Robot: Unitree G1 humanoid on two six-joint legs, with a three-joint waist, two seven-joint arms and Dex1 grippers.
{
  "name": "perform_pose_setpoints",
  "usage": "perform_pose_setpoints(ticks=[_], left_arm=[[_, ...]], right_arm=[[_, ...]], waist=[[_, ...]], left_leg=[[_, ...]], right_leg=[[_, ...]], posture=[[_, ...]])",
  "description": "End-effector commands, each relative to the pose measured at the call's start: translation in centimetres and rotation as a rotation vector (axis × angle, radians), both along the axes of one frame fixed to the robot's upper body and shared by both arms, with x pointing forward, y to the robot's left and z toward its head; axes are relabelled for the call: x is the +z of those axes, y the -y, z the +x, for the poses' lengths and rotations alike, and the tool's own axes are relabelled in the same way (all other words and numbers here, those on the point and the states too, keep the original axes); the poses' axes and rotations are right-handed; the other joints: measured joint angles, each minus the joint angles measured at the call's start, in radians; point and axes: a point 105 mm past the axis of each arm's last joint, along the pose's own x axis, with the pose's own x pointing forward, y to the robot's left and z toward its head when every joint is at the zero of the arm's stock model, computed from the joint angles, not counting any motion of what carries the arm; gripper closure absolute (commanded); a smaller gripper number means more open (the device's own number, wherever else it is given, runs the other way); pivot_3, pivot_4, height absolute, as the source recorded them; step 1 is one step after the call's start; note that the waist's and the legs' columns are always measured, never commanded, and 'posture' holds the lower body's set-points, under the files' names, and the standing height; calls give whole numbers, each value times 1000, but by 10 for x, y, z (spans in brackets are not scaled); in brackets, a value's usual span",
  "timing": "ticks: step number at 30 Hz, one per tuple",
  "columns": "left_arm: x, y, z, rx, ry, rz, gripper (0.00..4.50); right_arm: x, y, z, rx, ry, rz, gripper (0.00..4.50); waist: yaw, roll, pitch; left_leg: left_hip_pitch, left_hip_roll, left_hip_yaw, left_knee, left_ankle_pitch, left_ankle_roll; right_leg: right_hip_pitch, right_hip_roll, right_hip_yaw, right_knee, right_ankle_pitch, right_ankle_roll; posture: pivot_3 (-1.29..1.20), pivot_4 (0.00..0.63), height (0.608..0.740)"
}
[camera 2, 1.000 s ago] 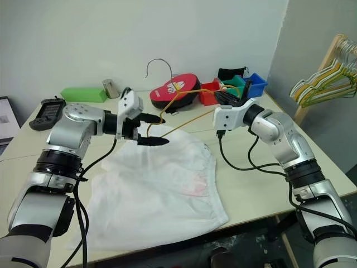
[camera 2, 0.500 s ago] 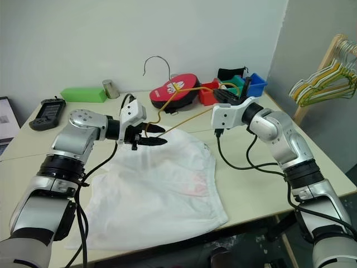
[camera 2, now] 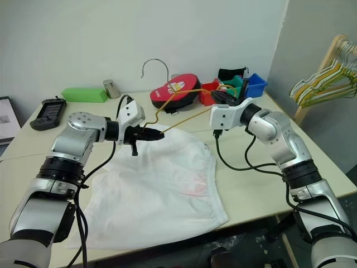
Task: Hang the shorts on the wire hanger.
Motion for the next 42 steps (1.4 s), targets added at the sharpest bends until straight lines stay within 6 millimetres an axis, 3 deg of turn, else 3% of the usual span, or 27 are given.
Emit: perform_pose_setpoints(ticks=[1, 5, 8, 13, 17, 28, 32, 42], left_arm=[[11, -5, 10, 37, 109, 44, 4500], [6, -13, 19, 86, 198, 117, 4500], [-3, -23, 25, 87, 354, 284, 4500], [1, -18, 25, 38, 466, 325, 4500], [3, -11, 20, -28, 533, 367, 4500], [11, 5, 11, -119, 627, 407, 4500], [6, 1, 8, -113, 619, 417, 4500], [2, -1, 8, -104, 615, 432, 4500]], right_arm=[[-9, -1, -7, 23, -144, 11, 3037], [-21, 2, -18, 34, -307, 24, 2117], [-20, 6, -26, 14, -377, 60, 1361], [-23, 11, -30, -31, -496, 91, 268], [-25, 13, -27, -58, -506, 76, 268], [-59, 35, 1, -199, -537, -80, 268], [-59, 45, 12, -247, -499, -96, 1056], [-59, 37, 9, -194, -475, -140, 3359]], waist=[[0, -1, -1], [1, -2, -1], [0, -2, -1], [3, -2, -1], [4, -2, -1], [7, -2, -1], [6, -2, -1], [25, -2, -2]], left_leg=[[0, 0, 0, 0, 0, 0], [1, 0, -2, 2, 0, 0], [2, 0, -3, 5, 0, 0], [-1, 0, -3, 11, 0, 0], [0, 0, -1, 13, 0, 0], [0, 0, 0, 13, 0, 0], [0, 0, 1, 13, 0, 0], [0, 0, 0, 13, 0, 0]], right_leg=[[0, 0, 0, 1, 0, 0], [0, 0, -1, 6, 0, 0], [0, 0, -1, 9, 0, 0], [0, 1, -2, 11, -2, 3], [0, 1, -1, 11, -3, 5], [0, 1, 0, 11, -3, 5], [0, 1, 0, 11, -3, 5], [0, 1, 0, 11, -3, 5]], posture=[[-100, 0, 740], [-107, 0, 740], [-108, 0, 740], [-114, 0, 740], [-113, 3, 740], [-90, 3, 740], [-73, 3, 740], [-65, 0, 740]])
